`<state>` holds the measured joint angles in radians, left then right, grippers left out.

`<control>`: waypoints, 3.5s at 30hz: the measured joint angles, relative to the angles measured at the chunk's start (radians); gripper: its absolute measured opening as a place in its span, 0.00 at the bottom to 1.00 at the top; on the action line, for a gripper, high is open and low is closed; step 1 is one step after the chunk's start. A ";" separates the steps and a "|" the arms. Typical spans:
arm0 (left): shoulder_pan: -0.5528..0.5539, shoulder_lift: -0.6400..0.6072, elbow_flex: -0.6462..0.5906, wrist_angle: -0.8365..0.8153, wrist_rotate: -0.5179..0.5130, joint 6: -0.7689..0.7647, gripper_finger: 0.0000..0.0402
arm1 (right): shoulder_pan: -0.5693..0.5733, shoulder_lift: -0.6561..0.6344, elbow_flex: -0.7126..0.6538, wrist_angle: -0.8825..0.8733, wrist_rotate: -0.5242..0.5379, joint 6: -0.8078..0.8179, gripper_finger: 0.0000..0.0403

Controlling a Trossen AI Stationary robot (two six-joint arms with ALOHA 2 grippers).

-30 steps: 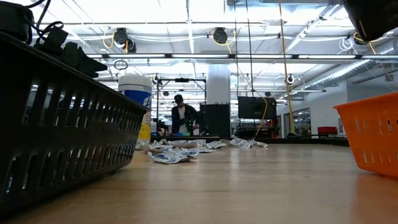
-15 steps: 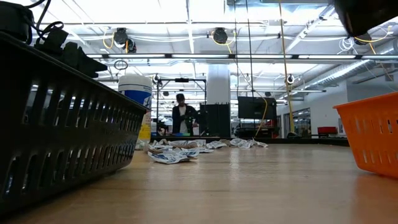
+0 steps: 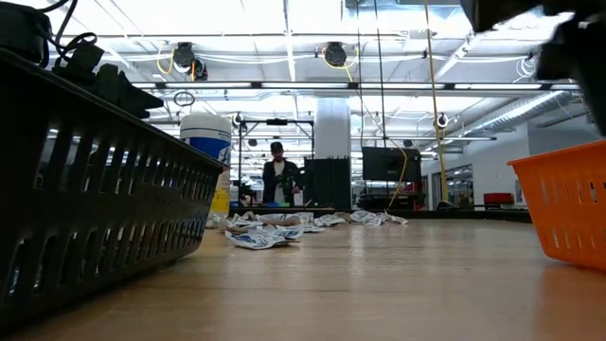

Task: Pick & Place First Aid Supplies
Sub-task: Put the ointment pack into the orange bin

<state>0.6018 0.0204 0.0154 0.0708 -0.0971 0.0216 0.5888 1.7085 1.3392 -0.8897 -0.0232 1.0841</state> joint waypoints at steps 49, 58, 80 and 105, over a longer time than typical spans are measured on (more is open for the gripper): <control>0.000 0.000 0.000 0.000 0.000 0.000 0.99 | -1.052 -0.137 0.000 -0.024 0.263 -0.456 0.34; 0.000 0.000 0.000 0.000 0.000 0.000 0.99 | -1.119 -0.007 0.000 0.021 0.206 -0.395 0.30; 0.000 0.000 0.000 0.000 0.000 0.000 0.99 | -1.117 0.183 -0.091 0.161 0.093 -0.336 0.30; 0.000 0.000 0.000 0.000 0.000 0.000 0.99 | -1.093 -0.002 -0.093 0.024 0.071 -0.397 0.01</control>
<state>0.6016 0.0204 0.0151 0.0708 -0.0971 0.0216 -0.5046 1.7069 1.2457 -0.8657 0.0483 0.6874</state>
